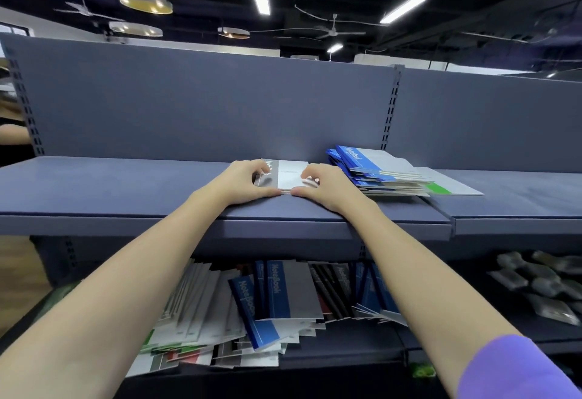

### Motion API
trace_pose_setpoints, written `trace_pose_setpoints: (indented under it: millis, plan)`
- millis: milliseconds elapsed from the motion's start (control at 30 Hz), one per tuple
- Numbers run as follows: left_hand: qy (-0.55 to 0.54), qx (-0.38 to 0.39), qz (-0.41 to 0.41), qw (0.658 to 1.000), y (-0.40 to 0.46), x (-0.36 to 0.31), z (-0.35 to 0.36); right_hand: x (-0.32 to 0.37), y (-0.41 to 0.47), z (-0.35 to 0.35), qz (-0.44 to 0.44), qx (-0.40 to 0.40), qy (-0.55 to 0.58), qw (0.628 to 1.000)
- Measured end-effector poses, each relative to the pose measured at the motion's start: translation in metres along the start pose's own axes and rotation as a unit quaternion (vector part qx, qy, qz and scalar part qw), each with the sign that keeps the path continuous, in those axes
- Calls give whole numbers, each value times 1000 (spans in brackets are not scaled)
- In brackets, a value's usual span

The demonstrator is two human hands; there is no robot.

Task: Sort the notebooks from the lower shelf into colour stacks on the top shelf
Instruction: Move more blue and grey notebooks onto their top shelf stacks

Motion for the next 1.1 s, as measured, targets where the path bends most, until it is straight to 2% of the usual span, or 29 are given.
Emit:
trace_pose_setpoints:
  millis: [167, 300, 400, 467, 567, 700, 833, 900, 1100]
  plan:
    - [46, -31, 16, 998, -13, -12, -9, 13, -21, -15, -17, -61, -2, 998]
    - [18, -78, 59, 995, -24, -28, -8, 19, -58, -21, -77, -129, -4, 989]
    - [-22, -96, 121, 988, -36, -62, -5, 15, -89, -30, -82, -200, 6, 976]
    - [-59, -87, 165, 981, -47, -92, 0, 7, -108, -37, -62, -221, 11, 973]
    - [-94, -27, 222, 970, -62, -135, 17, -12, -142, -44, -36, -222, -7, 974]
    - [-80, 99, 272, 954, -83, -164, 60, -51, -188, -30, 24, -163, -32, 986]
    - [-16, 199, 237, 951, -103, -141, 119, -92, -233, 6, 83, -11, -70, 994]
    - [3, 224, 213, 951, -112, -118, 145, -104, -253, 20, 91, 40, -103, 990]
    - [29, 238, 170, 956, -129, -85, 195, -130, -273, 49, 101, 88, -127, 983]
Point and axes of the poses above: each hand's wrist, its own y-axis towards the middle knuckle, its own z-axis out of the palm, x = y × z, the point moved 3 cm from there along y, towards the middle knuckle, and after that the axes turned 4 degrees about z, right-handed, at the moved point
